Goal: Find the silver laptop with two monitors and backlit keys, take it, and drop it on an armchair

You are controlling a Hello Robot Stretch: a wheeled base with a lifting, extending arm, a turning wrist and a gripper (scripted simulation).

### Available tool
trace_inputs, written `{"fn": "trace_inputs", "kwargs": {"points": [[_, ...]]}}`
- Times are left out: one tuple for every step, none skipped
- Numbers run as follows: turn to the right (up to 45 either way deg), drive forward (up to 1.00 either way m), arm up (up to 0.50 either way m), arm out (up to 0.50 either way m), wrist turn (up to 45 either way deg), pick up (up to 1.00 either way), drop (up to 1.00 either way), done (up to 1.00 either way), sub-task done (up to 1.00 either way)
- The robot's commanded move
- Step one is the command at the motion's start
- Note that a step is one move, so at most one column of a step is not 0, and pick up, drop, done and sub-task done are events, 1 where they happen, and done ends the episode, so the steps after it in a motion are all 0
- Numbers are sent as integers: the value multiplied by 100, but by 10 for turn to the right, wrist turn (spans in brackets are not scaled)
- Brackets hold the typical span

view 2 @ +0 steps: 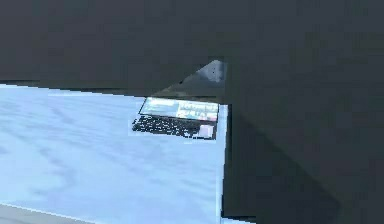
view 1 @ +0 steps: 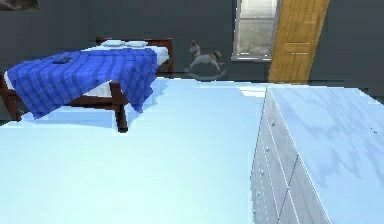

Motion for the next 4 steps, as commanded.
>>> {"fn": "trace_inputs", "kwargs": {"points": [[0, 0, 50, 0, 0, 0, 0, 0, 0], [0, 0, 38, 0, 0, 0, 0, 0, 0], [0, 0, 0, 26, 0, 0, 0, 0, 0], [0, 0, 0, 0, 450, 0, 0, 0, 0]]}}
